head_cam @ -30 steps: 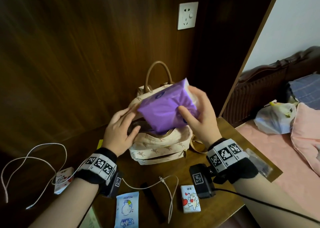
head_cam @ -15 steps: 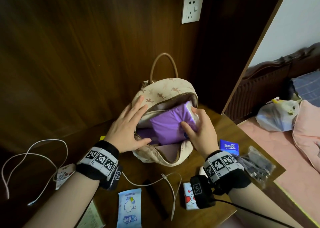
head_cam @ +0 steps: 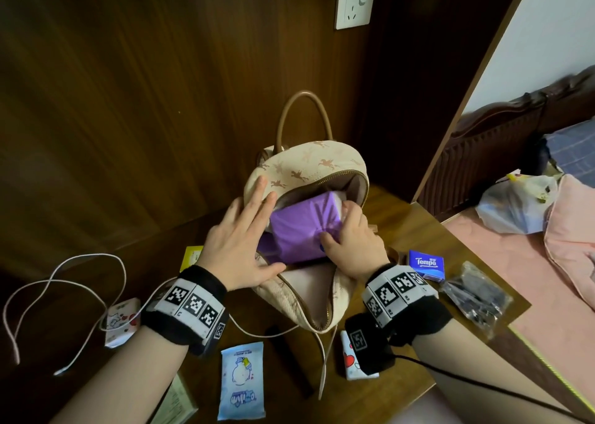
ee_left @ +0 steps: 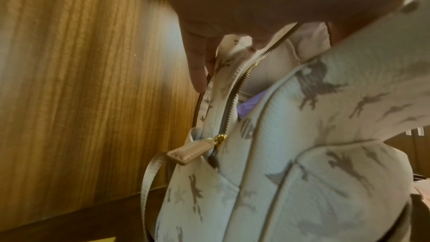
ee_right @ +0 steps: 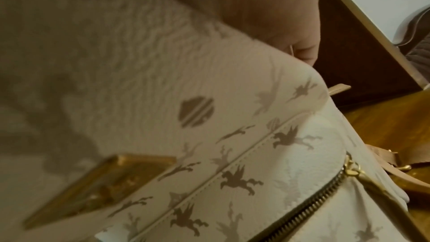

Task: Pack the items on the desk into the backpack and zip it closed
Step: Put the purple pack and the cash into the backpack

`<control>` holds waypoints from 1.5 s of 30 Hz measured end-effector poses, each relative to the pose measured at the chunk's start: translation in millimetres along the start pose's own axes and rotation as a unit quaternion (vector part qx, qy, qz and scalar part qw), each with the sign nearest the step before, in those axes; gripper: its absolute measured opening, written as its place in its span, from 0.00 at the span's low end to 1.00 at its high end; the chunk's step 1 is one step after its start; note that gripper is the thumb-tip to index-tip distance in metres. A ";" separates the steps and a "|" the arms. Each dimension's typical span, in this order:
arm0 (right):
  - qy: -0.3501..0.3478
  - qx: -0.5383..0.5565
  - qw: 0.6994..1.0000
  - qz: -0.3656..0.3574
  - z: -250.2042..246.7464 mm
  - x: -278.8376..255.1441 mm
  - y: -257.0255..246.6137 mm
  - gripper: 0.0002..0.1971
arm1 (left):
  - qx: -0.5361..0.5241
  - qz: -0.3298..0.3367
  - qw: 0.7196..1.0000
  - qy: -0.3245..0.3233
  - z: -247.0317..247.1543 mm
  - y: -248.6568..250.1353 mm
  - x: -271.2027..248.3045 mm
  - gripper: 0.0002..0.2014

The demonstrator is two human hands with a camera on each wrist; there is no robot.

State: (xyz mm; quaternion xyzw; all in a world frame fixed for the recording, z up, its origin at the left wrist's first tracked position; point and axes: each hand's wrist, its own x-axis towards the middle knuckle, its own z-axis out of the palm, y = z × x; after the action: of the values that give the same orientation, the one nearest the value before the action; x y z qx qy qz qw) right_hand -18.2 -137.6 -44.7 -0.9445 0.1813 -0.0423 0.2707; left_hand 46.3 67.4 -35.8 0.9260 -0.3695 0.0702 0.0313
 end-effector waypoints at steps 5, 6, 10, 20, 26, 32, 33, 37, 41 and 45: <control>-0.038 0.092 0.994 -0.037 -5.8 -4.2 13.0 0.33 | 0.002 -0.015 1.000 -0.007 -1.5 -2.5 4.4 0.62; -0.046 0.105 0.992 -0.048 -5.9 -5.0 15.4 0.33 | 0.002 -0.018 1.000 -0.009 -2.3 -2.5 5.5 0.62; -0.077 0.137 0.984 -0.080 -3.1 -6.4 19.7 0.31 | 0.024 -0.027 0.999 -0.023 -5.3 -0.2 9.3 0.65; -0.052 0.035 0.998 -0.020 4.3 10.0 7.5 0.32 | 0.019 -0.025 0.999 -0.019 -4.2 -3.1 14.6 0.65; -0.074 0.061 0.995 -0.020 -6.6 8.0 12.1 0.32 | 0.001 -0.050 0.999 -0.018 -5.2 -9.9 20.4 0.66; -0.037 -0.032 0.999 -0.012 5.3 10.1 3.5 0.24 | -0.012 -0.046 0.999 -0.006 -0.3 -12.8 19.6 0.64; -0.035 -0.052 0.998 -0.003 6.7 10.3 1.0 0.24 | -0.013 -0.043 0.999 -0.003 0.6 -13.2 19.2 0.63; -0.017 -0.092 0.996 0.002 10.5 14.8 -8.1 0.27 | -0.013 -0.033 0.999 -0.003 4.1 -12.5 18.5 0.64; -0.050 -0.086 0.995 -0.029 9.1 20.8 -1.0 0.31 | -0.008 -0.038 0.999 -0.008 1.4 -10.8 19.3 0.64; -0.113 -0.112 0.986 -0.042 9.4 15.6 -5.6 0.37 | 0.008 -0.026 1.000 -0.012 -1.3 -1.0 18.4 0.63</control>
State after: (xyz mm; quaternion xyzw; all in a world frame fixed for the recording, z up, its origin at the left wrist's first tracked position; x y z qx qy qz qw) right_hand -0.2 -134.2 -50.0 -0.9743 0.1132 0.0739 0.1802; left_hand 60.0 55.7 -31.7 0.9363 -0.3451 0.0611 0.0217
